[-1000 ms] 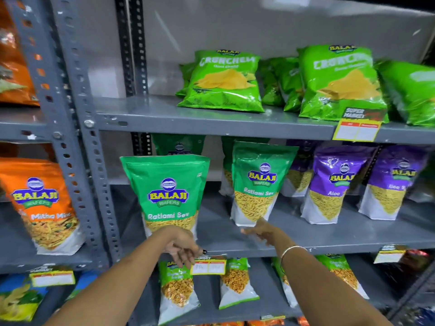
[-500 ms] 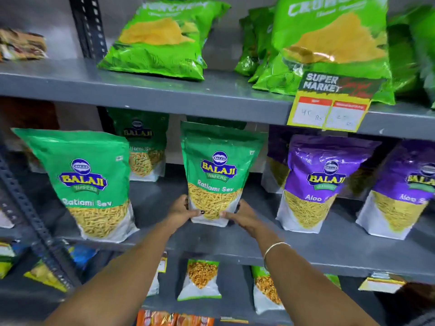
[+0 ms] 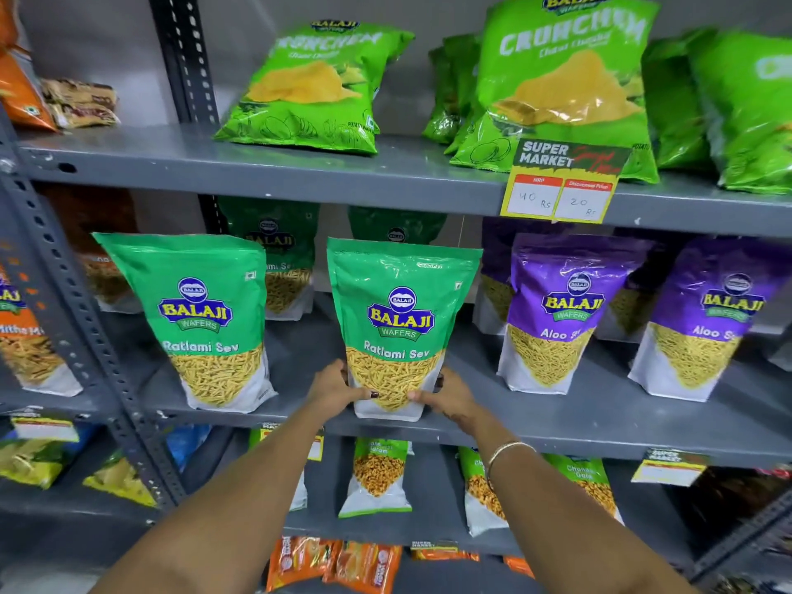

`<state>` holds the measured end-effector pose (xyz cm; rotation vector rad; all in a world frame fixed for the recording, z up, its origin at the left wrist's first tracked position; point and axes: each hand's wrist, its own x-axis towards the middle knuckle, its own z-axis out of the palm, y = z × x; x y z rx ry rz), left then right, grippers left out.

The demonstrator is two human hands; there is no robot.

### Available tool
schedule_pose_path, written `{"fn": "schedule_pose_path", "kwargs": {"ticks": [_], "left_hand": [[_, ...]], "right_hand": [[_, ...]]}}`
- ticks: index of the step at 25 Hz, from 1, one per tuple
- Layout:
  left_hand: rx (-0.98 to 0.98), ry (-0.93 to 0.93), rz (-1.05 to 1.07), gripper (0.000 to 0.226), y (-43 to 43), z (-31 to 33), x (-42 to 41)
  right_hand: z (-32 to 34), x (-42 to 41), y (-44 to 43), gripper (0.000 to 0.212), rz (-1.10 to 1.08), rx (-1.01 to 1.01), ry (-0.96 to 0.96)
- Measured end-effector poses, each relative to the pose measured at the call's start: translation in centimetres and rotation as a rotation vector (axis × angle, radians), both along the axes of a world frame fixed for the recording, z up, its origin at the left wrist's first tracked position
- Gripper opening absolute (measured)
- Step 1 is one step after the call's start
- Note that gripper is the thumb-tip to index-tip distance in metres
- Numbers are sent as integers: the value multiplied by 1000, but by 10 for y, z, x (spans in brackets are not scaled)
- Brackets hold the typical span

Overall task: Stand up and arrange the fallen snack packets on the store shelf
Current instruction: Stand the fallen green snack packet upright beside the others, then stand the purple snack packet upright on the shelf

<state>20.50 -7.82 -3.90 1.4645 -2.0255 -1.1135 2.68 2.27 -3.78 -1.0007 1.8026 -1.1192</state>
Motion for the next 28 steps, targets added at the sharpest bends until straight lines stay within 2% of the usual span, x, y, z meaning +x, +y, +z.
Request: {"fn": "schedule_pose_path", "kwargs": {"ticks": [14,16,19,20,22,23,25,26,27,28], "left_hand": [[-8,-30,-54,61,7,6,5],[77,-172,-123,68,4,10,7],[332,-631,-305,68,3,31,7],[404,-744,-352,65,5,39,1],[523,-837,-440,61,18,50,-24],[577,-820,-486,60,26,52,-43],[647,-688,-560,55,43,50,-88],[624,-594,-571,51,52,48,-114],[548,-485,-553,49,59,44,-138],[439,-370,-504,53,64,37,-163]], "right_hand": [[3,7,9,65,23,16,-31],[5,6,12,69,32,42,2],[8,-11,19,81,-68,129,142],[9,-23,22,77,-99,183,217],[12,-53,32,46,-134,306,370],[14,-70,39,32,-157,336,410],[14,-108,55,38,-242,378,397],[17,-127,63,34,-284,383,378],[15,-149,69,43,-326,373,381],[12,-174,72,62,-354,364,389]]}}
